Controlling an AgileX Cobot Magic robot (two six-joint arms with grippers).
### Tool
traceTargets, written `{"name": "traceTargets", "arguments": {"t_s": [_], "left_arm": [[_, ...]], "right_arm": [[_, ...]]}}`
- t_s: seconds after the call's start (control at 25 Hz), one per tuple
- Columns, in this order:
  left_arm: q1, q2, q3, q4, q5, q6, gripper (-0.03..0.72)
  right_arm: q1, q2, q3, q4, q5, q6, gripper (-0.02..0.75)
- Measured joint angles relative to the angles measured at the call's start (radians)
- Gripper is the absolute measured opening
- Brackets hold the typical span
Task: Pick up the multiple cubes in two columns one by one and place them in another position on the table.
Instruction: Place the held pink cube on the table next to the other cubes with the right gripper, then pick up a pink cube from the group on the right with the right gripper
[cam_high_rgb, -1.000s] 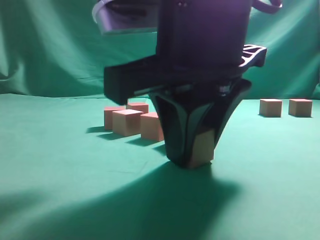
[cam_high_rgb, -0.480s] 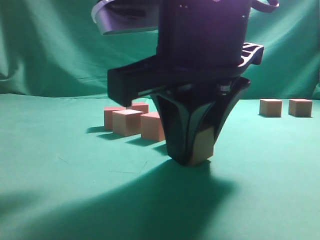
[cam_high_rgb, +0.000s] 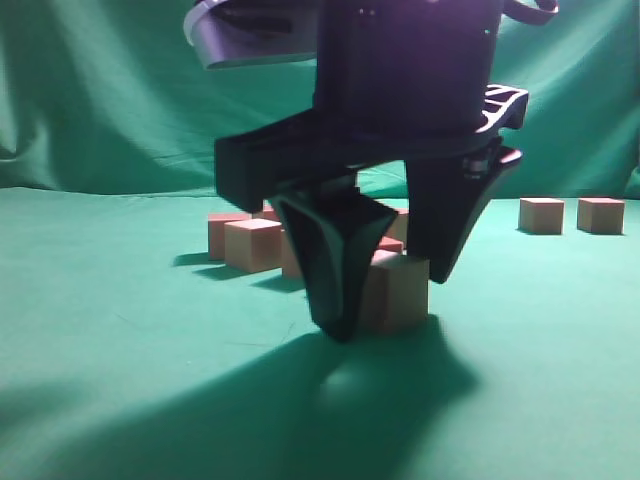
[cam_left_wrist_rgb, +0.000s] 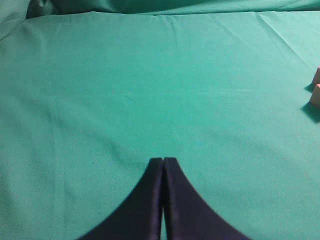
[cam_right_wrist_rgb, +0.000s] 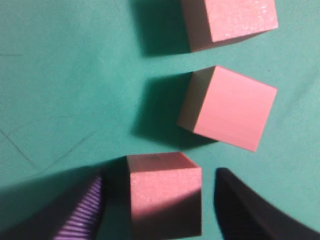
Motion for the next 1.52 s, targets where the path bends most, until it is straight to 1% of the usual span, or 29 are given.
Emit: {"name": "traceTargets", "arguments": {"t_s": [0.12,0.16,0.36,0.48,0.6,0.72,0.76,0.88,0.96,1.16,1.24,1.36,1.52], "left_arm": [[0.000,0.000,0.000,0.000,0.000,0.000,0.000],[0.000,0.000,0.000,0.000,0.000,0.000,0.000],[0.000,0.000,0.000,0.000,0.000,0.000,0.000],[0.000,0.000,0.000,0.000,0.000,0.000,0.000],[0.000,0.000,0.000,0.000,0.000,0.000,0.000],[0.000,0.000,0.000,0.000,0.000,0.000,0.000],[0.000,0.000,0.000,0.000,0.000,0.000,0.000],[0.000,0.000,0.000,0.000,0.000,0.000,0.000],[0.000,0.000,0.000,0.000,0.000,0.000,0.000],[0.000,0.000,0.000,0.000,0.000,0.000,0.000],[0.000,0.000,0.000,0.000,0.000,0.000,0.000],[0.000,0.000,0.000,0.000,0.000,0.000,0.000],[0.000,0.000,0.000,0.000,0.000,0.000,0.000]], "right_arm": [[0.000,0.000,-0.003,0.006,0.015,0.006,0.589],[0.000,-0.002,-0.007,0.011,0.033,0.006,0.613],[0.000,-0.066,-0.077,0.025,0.202,0.010,0.605],[-0.002,-0.134,-0.164,0.015,0.327,0.017,0.605],[-0.041,-0.200,-0.258,0.013,0.430,0.017,0.605],[-0.133,-0.254,-0.340,0.011,0.482,0.004,0.605],[-0.176,-0.266,-0.364,0.011,0.489,-0.006,0.566],[-0.312,-0.274,-0.410,0.034,0.500,-0.055,0.563],[-0.411,-0.266,-0.422,0.091,0.494,-0.108,0.563],[-0.623,-0.193,-0.426,0.308,0.439,-0.269,0.563],[-0.693,-0.147,-0.435,0.346,0.410,-0.299,0.563],[-0.760,-0.072,-0.472,0.355,0.379,-0.333,0.563],[-0.775,0.051,-0.573,0.361,0.373,-0.392,0.563]]}}
